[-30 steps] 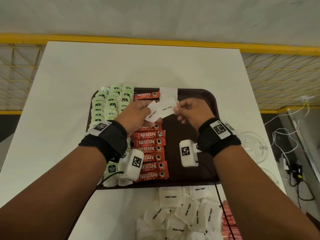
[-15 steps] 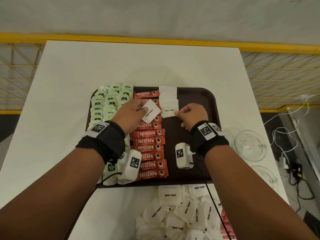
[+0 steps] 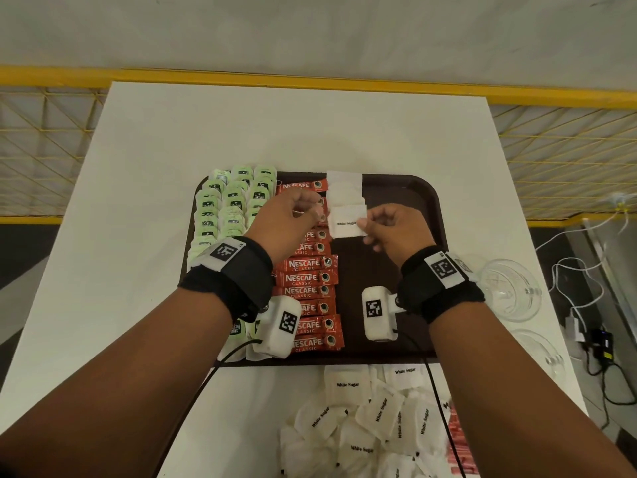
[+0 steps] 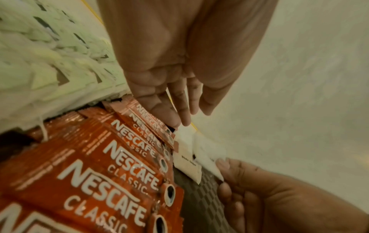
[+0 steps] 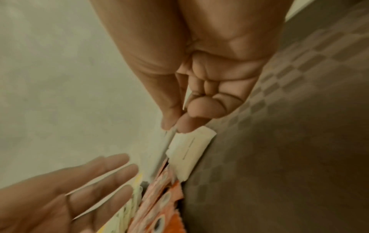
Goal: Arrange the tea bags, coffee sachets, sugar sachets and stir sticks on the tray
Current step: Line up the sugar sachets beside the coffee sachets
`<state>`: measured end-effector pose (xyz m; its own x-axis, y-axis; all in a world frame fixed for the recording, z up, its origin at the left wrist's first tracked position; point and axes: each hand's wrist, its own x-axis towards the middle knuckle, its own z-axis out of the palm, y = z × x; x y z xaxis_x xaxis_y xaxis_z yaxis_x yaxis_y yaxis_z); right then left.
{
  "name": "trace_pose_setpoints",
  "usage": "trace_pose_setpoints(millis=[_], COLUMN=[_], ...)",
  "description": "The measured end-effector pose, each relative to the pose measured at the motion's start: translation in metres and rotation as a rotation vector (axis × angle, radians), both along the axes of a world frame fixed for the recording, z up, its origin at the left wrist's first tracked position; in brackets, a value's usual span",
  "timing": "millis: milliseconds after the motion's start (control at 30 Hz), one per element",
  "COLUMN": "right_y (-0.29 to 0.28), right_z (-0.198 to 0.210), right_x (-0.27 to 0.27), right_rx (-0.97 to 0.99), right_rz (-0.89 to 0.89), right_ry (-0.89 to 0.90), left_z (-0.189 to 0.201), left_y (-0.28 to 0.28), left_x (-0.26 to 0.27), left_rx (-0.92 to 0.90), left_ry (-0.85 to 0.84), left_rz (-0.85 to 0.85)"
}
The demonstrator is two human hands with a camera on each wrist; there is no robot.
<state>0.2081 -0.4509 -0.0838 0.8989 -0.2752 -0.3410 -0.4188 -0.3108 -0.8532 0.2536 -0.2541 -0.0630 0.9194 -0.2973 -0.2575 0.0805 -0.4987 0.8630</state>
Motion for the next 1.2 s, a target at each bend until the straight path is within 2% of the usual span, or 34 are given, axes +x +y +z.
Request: trace_pose_setpoints(millis=[367, 567, 800, 1000, 1100, 1200], right_y=[0.001, 0.002, 0.024, 0.049, 0.055, 0.061], right_z=[-0.016, 0.002, 0.044, 0.048, 0.044, 0.041], right_x=[0.007, -0.009, -0.097, -0.194, -0.230, -0.261], right_rx=[-0.223, -0.335, -0.372, -0.320, -0.388, -0.491], right_rz=[-0.070, -0.071, 0.102, 0.182, 0.269, 0.429], right_ry=[0.108, 0.110, 0.057, 0.097, 0.140, 0.220], left_z=[0.003, 0.019, 0.039, 0.031, 0.022, 0.011], left_y=[0.007, 0.016, 0.037, 0.063, 0.070, 0.072], left_x=[-0.010, -0.027, -0.090, -0.157, -0.185, -0.207], left_rx=[0.005, 0.031, 0.048, 0.134, 0.287, 0.475], left_ry=[0.004, -0.017, 0.035, 0.094, 0.062, 0.066], left_rz=[0.007, -0.031, -0.179, -0.409, -0.567, -0.681])
